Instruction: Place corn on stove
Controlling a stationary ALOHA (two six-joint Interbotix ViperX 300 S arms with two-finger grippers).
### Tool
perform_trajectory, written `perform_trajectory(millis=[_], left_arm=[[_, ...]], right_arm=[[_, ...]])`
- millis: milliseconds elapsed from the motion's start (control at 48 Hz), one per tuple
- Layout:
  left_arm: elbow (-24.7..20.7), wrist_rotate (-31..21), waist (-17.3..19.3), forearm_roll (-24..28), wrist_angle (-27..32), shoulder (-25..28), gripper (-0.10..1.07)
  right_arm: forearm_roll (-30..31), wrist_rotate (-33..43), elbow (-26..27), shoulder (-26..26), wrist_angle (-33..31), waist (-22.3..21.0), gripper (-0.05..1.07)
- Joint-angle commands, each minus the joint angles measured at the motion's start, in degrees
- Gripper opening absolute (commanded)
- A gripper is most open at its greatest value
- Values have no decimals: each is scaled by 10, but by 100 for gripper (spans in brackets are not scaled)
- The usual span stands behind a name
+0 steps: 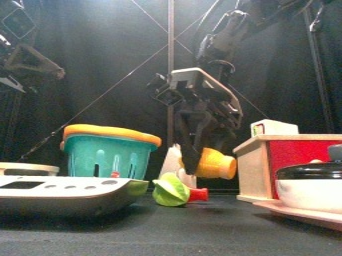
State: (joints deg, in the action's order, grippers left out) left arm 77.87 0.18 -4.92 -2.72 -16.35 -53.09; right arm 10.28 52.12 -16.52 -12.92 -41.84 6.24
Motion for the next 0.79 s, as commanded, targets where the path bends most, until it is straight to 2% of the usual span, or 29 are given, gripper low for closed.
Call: perform_trajectory(millis=[0,271,438,604,771], left_arm=[[-13,1,8,4,-2,0,30],[-14,1,10,8,-2,-1,30],[-14,0,10,7,-2,-1,30],[-13,-3,10,5,-2,0,30],[-14,-3,6,-1,-3,0,30]], right_arm=[[-4,2,28,29,4,-1,55],[-18,4,90,19,31,1,55],[-40,20,108,-1,135,1,55],[-36,77,91,-13,246,1,55],[-32,148,76,-26,317,1,55]])
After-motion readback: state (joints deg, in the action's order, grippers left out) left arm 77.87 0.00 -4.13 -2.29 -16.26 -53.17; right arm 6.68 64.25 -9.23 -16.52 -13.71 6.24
